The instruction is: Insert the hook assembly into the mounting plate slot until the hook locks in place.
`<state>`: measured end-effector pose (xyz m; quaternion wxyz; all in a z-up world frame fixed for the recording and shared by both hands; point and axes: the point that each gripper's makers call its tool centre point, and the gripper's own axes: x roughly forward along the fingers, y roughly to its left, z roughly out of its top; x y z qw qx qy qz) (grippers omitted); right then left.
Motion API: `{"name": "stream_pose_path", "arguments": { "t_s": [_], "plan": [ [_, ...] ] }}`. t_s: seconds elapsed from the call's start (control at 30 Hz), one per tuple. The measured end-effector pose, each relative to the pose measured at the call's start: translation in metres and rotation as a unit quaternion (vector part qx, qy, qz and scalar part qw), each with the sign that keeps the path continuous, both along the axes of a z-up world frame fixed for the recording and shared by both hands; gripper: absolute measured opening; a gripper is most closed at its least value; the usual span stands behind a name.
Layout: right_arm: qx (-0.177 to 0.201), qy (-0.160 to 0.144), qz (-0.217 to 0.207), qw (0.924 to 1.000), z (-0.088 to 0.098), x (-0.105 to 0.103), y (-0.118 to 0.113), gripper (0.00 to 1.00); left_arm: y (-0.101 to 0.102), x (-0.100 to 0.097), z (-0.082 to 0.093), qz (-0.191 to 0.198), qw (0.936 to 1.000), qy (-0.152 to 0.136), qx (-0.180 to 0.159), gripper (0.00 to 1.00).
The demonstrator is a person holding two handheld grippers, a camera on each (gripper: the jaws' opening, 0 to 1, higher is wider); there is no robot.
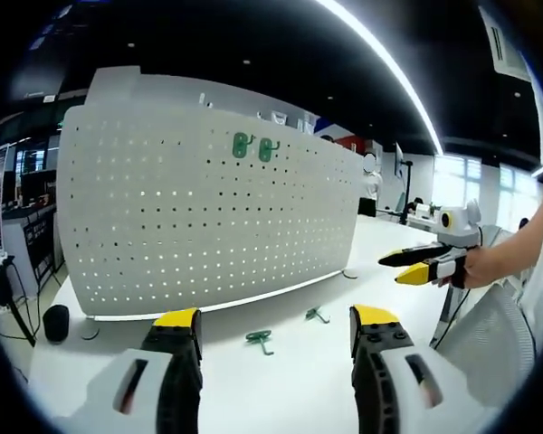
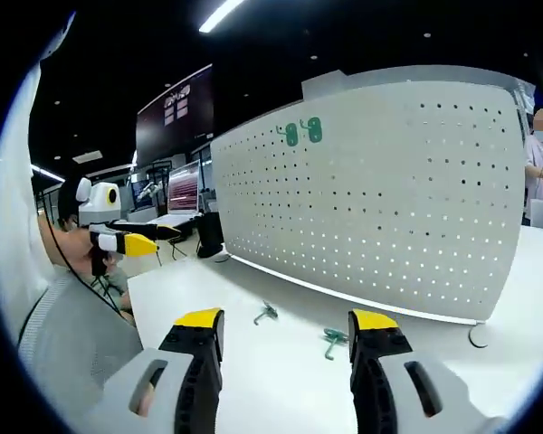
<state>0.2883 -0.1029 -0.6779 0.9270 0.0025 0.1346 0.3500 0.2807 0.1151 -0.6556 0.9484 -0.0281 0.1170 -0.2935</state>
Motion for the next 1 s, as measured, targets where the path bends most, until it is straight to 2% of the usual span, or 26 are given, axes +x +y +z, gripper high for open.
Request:
{"name": "stream_pose_path", "arguments": {
  "t_s": [0.33,0.63,0.77,0.83,1.0],
  "plan": [
    [-0.009,0.016,-0.010,0.9998,-0.011,-0.003,-0.006,0.55,0.003,-0.002,-0.006,0.000,0.9999,0.009,0.006,0.68],
    [-0.025,0.019,0.001,0.9995,-0.015,-0.006,0.001,0.56,0.002,-0.001,-0.005,-0.002,1.0000,0.007,0.006,0.68],
    [-0.025,0.019,0.001,0.9995,-0.016,-0.006,0.000,0.56,-0.001,-0.002,-0.002,-0.007,0.9999,0.009,0.005,0.68],
    [-0.027,0.019,0.001,0.9995,-0.015,-0.006,0.000,0.56,-0.003,0.000,0.004,-0.014,0.9999,0.002,0.008,0.68],
    [-0.026,0.019,0.000,0.9995,-0.015,-0.006,-0.001,0.55,-0.006,0.007,0.010,-0.037,0.9988,-0.003,0.033,0.67]
  ]
}}
